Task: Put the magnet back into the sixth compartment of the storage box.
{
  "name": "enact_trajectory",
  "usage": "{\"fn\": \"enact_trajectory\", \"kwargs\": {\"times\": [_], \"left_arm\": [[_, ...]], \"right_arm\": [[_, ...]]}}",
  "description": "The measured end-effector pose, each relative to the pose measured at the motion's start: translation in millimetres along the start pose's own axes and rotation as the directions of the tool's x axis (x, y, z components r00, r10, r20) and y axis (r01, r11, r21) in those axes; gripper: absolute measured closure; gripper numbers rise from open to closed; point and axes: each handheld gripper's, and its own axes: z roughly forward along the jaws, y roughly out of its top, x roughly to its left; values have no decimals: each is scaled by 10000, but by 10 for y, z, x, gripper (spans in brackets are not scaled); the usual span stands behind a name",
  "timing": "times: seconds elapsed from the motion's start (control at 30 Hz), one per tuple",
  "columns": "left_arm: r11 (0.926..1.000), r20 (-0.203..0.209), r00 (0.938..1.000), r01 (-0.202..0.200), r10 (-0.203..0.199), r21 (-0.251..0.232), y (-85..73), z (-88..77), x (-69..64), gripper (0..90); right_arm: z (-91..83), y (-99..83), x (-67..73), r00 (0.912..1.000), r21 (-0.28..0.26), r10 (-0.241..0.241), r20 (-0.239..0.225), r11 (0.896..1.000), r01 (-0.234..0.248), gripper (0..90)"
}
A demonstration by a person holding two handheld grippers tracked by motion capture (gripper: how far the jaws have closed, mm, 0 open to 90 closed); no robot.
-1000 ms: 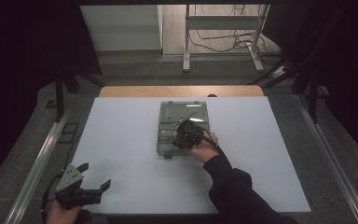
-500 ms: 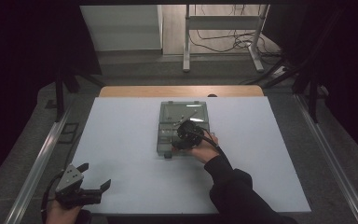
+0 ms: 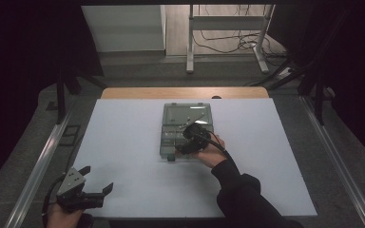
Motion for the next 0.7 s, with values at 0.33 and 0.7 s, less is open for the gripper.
{"fn": "enact_trajectory", "kwargs": {"times": [0.33, 0.7], "left_arm": [[10000, -2, 10000, -7, 7, 7, 0, 1, 0, 15], [10000, -19, 10000, -34, 34, 32, 2, 2, -2, 15]], "right_arm": [[-76, -49, 12, 10000, -109, -27, 50, 9999, 28, 332], [-154, -107, 33, 10000, -152, 11, 53, 9999, -11, 305]]}}
